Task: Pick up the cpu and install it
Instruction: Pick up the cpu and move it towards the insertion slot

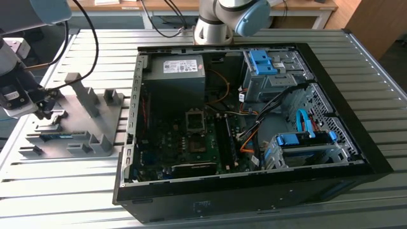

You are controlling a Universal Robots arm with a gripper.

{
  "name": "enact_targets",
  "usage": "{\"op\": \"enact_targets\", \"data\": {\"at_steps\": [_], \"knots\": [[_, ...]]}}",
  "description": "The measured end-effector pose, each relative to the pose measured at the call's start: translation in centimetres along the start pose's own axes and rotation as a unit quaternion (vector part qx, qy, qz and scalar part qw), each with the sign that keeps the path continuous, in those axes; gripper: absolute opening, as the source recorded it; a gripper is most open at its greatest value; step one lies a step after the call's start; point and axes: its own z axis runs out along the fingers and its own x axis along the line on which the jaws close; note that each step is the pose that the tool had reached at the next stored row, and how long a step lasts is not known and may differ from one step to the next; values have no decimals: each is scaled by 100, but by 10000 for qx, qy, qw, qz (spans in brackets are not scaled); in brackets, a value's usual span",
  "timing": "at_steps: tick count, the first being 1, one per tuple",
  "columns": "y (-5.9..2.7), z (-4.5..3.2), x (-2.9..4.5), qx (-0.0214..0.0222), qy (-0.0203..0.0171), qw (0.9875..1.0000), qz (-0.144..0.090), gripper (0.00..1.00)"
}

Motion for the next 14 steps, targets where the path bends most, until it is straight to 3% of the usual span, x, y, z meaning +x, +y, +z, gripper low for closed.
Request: {"op": "enact_targets", "data": {"at_steps": [3,6,8,14], "knots": [[0,1,0,0,0,10000,0,35],[0,1,0,0,0,10000,0,40],[0,2,0,0,0,10000,0,53],[-1,21,-2,20,-1,10000,1,53]]}}
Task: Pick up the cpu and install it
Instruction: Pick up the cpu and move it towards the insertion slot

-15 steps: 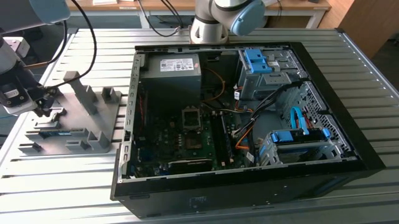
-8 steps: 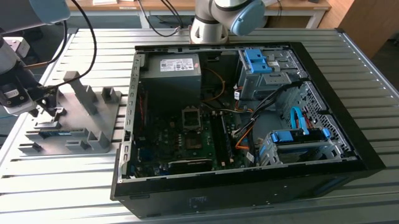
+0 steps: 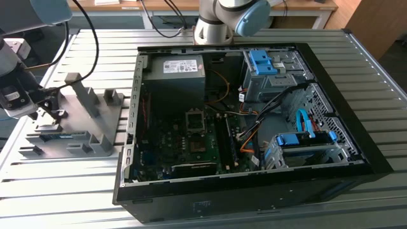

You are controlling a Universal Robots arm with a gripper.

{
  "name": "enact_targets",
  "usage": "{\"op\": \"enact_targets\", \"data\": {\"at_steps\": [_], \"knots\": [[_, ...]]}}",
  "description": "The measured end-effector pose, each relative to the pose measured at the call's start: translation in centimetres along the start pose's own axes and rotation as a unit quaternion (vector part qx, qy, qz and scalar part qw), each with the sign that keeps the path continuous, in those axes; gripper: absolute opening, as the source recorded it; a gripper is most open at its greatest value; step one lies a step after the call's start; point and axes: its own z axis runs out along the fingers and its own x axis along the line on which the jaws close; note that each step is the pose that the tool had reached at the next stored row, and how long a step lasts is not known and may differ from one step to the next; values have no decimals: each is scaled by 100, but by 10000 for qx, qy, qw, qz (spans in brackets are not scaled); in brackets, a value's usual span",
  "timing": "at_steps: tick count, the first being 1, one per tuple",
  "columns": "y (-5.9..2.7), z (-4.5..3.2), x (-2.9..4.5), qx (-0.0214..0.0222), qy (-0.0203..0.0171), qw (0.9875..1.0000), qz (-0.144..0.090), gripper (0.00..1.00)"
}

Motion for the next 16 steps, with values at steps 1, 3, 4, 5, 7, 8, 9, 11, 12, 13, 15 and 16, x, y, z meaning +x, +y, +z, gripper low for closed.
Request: {"op": "enact_targets", "data": {"at_steps": [1,3,4,5,7,8,9,11,12,13,15,16], "knots": [[-1,13,-1,9,2,10000,1,53],[-3,39,-3,9,2,10000,0,53],[-3,48,-3,9,2,10000,-4,53],[-3,56,-3,10,3,10000,-9,53],[-2,74,-5,11,4,10000,-31,53],[-2,83,-5,12,6,10000,-43,53],[-1,92,-6,12,6,10000,-51,53],[2,109,-7,14,8,10000,-68,53],[3,118,-8,14,8,10000,-77,53],[2,127,-9,14,9,10000,-85,53],[2,143,-10,16,10,9999,-101,53],[2,150,-10,16,10,9999,-104,53]]}}
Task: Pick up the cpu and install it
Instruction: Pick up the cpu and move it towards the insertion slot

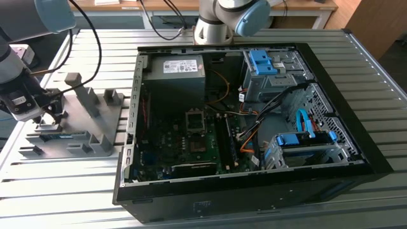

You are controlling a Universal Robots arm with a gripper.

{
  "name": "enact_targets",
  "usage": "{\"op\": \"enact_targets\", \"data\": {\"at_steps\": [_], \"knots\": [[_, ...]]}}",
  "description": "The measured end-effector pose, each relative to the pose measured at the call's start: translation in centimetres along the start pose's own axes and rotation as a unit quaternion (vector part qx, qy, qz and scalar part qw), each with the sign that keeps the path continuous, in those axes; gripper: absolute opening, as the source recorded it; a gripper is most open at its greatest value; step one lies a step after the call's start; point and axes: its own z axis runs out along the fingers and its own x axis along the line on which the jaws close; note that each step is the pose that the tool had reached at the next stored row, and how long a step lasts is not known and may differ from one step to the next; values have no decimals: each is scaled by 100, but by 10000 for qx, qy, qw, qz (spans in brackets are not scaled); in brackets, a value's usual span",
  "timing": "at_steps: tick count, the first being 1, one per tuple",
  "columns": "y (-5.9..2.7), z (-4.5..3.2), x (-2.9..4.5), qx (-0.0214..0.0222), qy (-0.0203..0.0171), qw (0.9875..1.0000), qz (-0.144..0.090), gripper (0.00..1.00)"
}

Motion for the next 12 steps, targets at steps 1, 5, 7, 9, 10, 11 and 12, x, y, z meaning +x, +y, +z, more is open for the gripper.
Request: {"op": "enact_targets", "data": {"at_steps": [1,5,7,9,10,11,12], "knots": [[2,7,0,0,0,10000,-1,53],[26,24,-1,0,0,10000,-2,53],[30,31,-1,4,1,10000,-2,53],[30,34,-1,14,3,10000,-1,53],[31,35,-1,29,3,10000,0,53],[32,37,-1,54,5,10000,3,53],[31,37,-1,95,8,10000,6,53]]}}
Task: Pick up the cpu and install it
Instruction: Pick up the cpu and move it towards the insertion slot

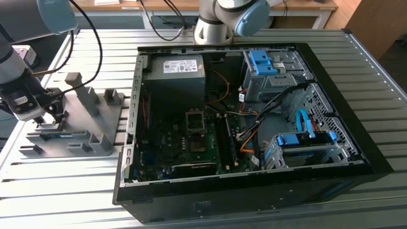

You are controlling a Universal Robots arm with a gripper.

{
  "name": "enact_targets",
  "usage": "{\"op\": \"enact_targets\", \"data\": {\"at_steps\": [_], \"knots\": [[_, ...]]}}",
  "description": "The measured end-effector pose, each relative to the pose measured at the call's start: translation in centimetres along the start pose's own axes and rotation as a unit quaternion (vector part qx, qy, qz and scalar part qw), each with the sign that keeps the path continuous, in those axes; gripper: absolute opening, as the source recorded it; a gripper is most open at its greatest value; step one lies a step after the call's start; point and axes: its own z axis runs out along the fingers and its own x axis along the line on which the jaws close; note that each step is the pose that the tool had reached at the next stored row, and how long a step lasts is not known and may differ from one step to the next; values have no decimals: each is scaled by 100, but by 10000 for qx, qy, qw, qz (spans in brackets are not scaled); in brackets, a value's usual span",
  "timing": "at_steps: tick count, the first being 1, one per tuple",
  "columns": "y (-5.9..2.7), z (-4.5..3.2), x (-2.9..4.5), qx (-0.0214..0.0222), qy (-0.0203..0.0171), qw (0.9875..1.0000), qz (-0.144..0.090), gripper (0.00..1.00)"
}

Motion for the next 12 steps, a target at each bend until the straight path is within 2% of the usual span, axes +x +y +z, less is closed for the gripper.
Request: {"op": "enact_targets", "data": {"at_steps": [2,12], "knots": [[-1,1,-1,112,9,9999,7,53],[-2,9,-8,119,9,9999,12,53]]}}
